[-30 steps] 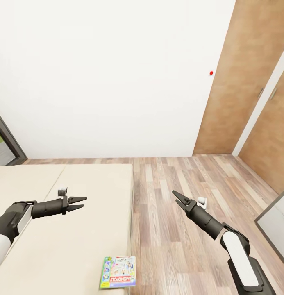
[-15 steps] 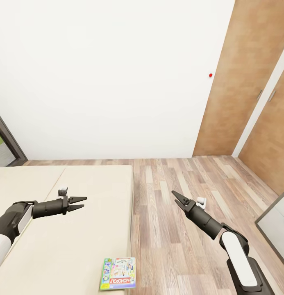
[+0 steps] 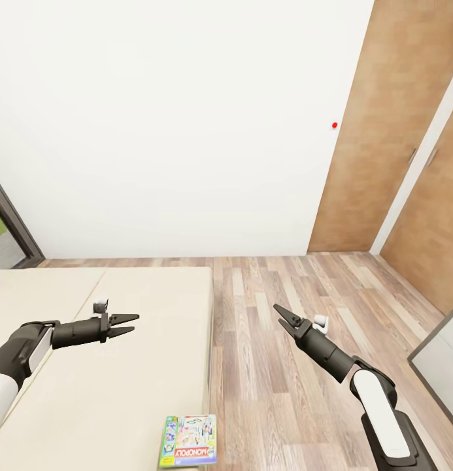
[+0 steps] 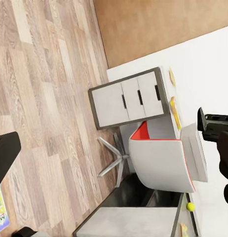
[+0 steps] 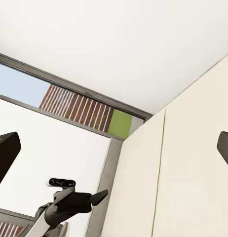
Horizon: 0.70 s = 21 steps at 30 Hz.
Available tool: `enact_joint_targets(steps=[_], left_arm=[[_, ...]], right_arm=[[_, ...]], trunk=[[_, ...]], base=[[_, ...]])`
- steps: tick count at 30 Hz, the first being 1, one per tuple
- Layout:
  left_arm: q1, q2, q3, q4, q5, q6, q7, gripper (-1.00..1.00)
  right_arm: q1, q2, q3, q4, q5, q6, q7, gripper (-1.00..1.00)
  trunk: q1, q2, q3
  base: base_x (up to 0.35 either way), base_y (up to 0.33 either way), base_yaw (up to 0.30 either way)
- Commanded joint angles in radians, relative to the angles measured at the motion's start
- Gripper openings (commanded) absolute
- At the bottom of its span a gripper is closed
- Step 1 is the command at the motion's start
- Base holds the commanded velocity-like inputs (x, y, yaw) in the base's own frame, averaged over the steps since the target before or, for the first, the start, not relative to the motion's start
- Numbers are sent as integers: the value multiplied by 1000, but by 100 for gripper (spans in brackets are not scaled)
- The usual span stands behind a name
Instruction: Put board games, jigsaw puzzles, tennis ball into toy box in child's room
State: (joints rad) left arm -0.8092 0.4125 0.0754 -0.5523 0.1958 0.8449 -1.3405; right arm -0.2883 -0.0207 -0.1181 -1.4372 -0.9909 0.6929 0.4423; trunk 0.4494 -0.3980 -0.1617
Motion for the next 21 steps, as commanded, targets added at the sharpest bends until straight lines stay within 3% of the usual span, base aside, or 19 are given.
enact_joint_targets(steps=[1,21], left_arm=[[-1,0,0,0,2,10,-2,100],[-1,-1,0,0,2,10,-1,100]], right_arm=[[-1,0,-2,0,-3,7,1,100],[-1,1,-2,0,1,7,1,100]], trunk=[[1,-2,-2],[1,-2,21]], base=[[0,0,11],[0,0,2]])
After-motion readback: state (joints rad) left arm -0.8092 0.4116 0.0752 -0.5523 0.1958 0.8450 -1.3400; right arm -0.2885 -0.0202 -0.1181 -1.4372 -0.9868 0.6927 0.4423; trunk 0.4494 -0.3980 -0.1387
